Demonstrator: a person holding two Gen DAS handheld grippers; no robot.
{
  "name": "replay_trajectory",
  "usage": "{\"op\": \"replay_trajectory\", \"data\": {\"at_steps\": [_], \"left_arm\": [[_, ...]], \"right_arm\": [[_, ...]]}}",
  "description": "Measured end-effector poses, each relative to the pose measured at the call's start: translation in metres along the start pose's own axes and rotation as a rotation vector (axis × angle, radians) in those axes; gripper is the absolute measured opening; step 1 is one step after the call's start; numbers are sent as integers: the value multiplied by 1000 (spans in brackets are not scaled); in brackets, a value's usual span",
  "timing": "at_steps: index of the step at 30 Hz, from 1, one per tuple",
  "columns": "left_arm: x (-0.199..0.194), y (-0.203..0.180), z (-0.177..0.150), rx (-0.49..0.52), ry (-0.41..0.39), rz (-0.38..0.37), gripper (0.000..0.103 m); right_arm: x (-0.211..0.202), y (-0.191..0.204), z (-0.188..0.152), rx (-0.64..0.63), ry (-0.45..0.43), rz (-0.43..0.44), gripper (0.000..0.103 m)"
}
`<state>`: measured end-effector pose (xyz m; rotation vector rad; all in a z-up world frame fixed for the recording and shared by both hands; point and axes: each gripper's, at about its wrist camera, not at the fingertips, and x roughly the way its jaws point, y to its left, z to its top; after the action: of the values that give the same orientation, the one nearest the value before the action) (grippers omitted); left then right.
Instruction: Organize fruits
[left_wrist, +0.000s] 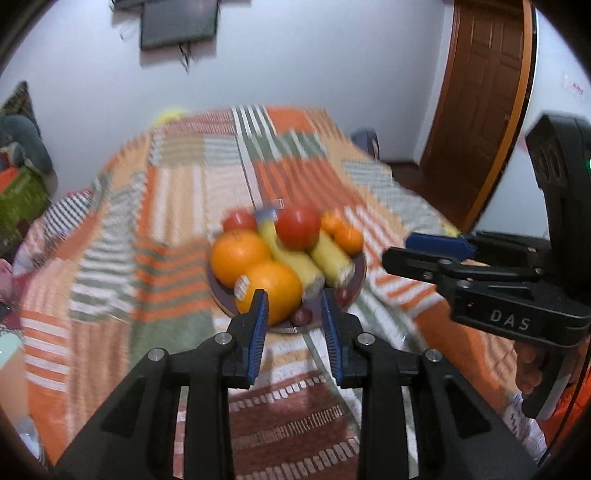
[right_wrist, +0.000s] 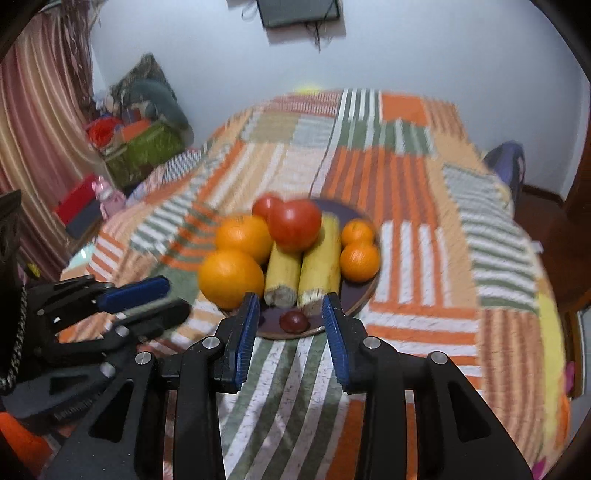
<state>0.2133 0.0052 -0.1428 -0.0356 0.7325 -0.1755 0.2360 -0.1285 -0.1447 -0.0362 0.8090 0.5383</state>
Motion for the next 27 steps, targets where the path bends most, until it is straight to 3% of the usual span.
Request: {"op": "replay_trajectory", "data": {"at_steps": [9, 17, 21, 25, 27], "left_arm": [[-129, -7, 26, -15, -292, 39, 29], [-206, -30, 23, 26, -449, 55, 32], [-229, -41, 17, 37, -501, 63, 46], [-243, -46, 12, 31, -537, 84, 68], [-248, -48, 9, 31, -556, 94, 70]], "right_arm": [[-114, 26, 15, -17, -266, -32, 33], [-186, 60, 4, -55, -468, -60, 35], [-203, 65, -1, -50, -538, -59, 51], [-209, 70, -4, -55, -576, -69, 58], [-210, 71, -5, -49, -593, -85, 81]]}}
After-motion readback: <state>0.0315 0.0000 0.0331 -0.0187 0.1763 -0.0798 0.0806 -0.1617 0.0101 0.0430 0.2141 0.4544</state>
